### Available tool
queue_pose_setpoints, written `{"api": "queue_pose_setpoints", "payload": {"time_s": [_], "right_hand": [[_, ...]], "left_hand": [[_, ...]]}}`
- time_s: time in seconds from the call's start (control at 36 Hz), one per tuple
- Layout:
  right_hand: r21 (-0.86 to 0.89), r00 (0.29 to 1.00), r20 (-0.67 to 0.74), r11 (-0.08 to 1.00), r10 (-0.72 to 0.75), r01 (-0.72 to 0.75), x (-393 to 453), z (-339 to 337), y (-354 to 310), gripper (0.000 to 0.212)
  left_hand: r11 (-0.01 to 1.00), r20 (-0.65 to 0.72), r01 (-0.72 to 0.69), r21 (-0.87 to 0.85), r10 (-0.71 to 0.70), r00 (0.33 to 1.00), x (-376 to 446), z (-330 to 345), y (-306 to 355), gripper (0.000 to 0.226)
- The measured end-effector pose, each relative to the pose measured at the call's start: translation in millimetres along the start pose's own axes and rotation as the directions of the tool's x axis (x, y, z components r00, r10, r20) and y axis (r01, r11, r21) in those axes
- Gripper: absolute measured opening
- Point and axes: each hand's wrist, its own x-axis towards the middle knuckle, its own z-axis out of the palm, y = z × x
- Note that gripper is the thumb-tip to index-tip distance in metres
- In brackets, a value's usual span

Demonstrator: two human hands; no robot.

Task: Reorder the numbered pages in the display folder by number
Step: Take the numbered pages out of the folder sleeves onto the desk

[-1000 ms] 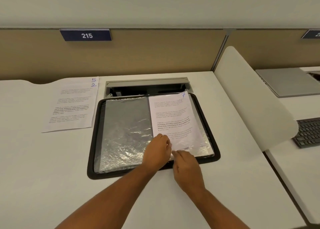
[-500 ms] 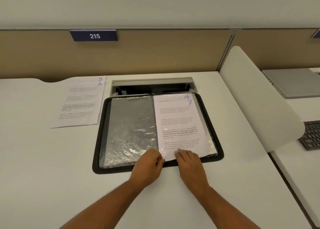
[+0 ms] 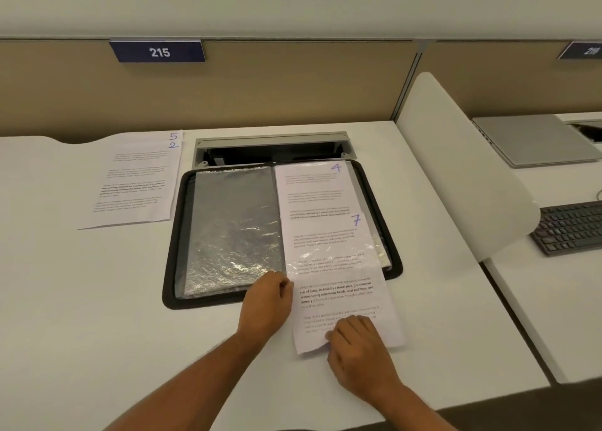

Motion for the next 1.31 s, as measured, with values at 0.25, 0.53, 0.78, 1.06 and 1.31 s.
{"api": "queue_pose_setpoints", "payload": {"time_s": [0.25, 0.53, 0.78, 1.06, 1.31], "right_hand": [[0.104, 0.997, 0.003, 0.992, -0.073, 0.072, -32.3, -13.7, -13.9, 0.021], [0.348, 0.611, -0.105, 0.605, 0.784, -0.716, 42.7, -26.6, 35.5, 0.025], [0.442, 0.305, 0.223, 0.183, 0.926, -0.878, 78.3, -37.7, 69.2, 0.025], [0.374, 0.251, 0.238, 0.150, 0.938, -0.915, 51.7, -45.5, 41.8, 0.010], [0.345, 0.207, 0.180, 0.136, 0.962, -0.929, 24.9, -51.5, 23.4, 0.019]], "left_hand": [[0.997, -0.025, 0.063, -0.037, -0.064, 0.998, -7.8, 5.1, 9.3, 0.020], [0.977, -0.072, 0.120, -0.174, -0.134, 0.988, -14.6, 12.2, 18.0, 0.009], [0.895, 0.001, 0.253, -0.366, -0.272, 0.962, -8.8, 12.2, 21.0, 0.019], [0.719, 0.203, 0.375, -0.585, -0.318, 0.926, -16.0, 5.8, 15.9, 0.027], [0.614, 0.549, 0.499, -0.612, -0.125, 0.827, -25.9, -4.6, 9.5, 0.043]]}}
